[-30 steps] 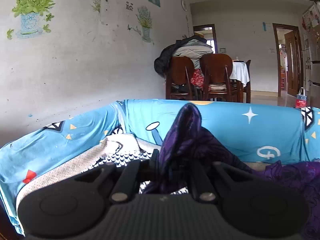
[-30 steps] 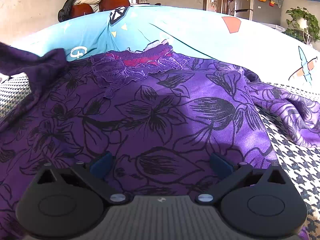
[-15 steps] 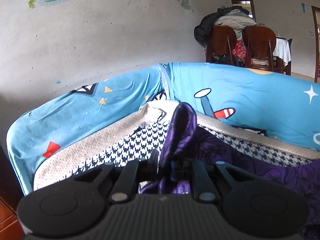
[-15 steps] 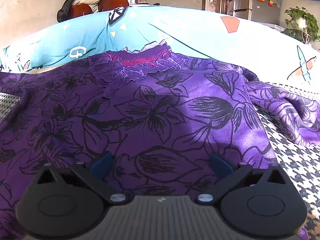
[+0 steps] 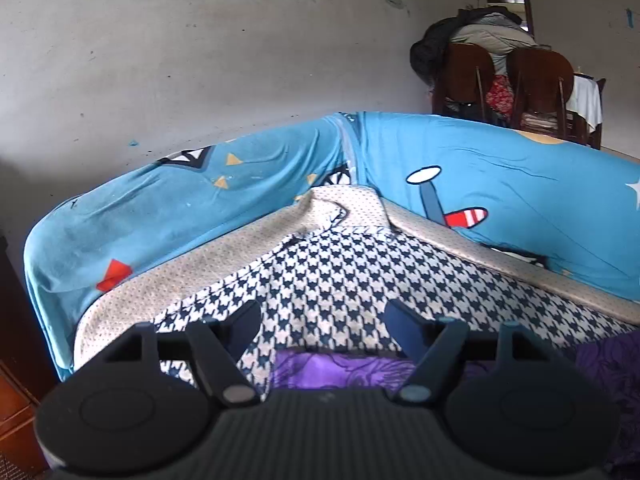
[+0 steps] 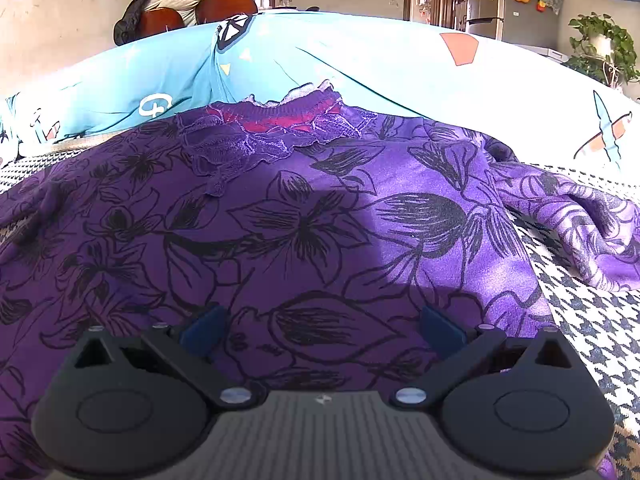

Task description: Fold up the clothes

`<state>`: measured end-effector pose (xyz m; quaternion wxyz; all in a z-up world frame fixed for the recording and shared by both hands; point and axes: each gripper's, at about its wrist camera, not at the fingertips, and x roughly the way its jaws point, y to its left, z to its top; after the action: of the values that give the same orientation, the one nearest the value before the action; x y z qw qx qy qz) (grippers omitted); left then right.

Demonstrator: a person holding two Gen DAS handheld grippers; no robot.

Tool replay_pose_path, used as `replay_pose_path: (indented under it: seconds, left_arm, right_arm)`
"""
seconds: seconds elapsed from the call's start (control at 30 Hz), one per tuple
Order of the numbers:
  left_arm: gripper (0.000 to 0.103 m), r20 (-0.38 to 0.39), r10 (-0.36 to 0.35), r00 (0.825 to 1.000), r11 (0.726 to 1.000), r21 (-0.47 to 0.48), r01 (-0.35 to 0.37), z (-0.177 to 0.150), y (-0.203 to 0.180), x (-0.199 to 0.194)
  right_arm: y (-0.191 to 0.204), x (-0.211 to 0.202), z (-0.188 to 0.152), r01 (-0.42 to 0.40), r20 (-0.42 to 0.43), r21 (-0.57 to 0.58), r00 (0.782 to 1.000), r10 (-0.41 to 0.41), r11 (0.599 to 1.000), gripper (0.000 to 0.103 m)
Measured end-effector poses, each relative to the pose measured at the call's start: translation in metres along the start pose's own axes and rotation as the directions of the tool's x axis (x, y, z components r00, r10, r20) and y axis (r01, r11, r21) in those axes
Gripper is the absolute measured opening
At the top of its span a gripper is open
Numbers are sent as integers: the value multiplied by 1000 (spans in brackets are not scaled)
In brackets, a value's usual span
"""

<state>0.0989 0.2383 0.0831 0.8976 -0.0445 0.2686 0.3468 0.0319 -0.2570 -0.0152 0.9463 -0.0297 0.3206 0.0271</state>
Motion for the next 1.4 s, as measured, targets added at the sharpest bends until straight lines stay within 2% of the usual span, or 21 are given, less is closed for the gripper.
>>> replay_pose_path:
  seconds: [0.1, 0.17, 0.27, 0.53, 0.6, 0.7, 1.13, 1.4]
  left_arm:
    - [74, -5, -84, 996, 996, 42, 84, -5, -18, -8]
    - [80, -11, -140, 990, 987, 78, 141, -11, -33, -14]
    - [83, -24, -209, 978, 968, 134, 210, -21, -54, -23]
    - [87, -88, -282, 955, 925, 238, 295, -49, -93, -28]
    - [91, -101, -281, 954, 922, 249, 298, -53, -96, -24]
    - [91, -126, -279, 952, 917, 258, 303, -60, -98, -17]
    - [92, -224, -177, 958, 934, 269, 236, -81, -94, 29]
    - [96, -248, -167, 954, 944, 239, 228, -83, -89, 36]
  right_arm:
    - [0, 0, 0, -1, 1, 0, 1000, 1, 1000, 103]
    - [-1, 0, 0, -3, 1, 2, 1000, 3, 1000, 103]
    - [-1, 0, 0, -4, 1, 3, 1000, 4, 1000, 103]
    - [-1, 1, 0, -4, 1, 2, 1000, 4, 1000, 103]
    - [-1, 1, 0, -5, 1, 2, 1000, 5, 1000, 103]
    - [-1, 0, 0, -4, 1, 2, 1000, 4, 1000, 103]
    - [-1, 1, 0, -5, 1, 2, 1000, 5, 1000, 103]
    - [-2, 1, 0, -5, 1, 2, 1000, 5, 1000, 103]
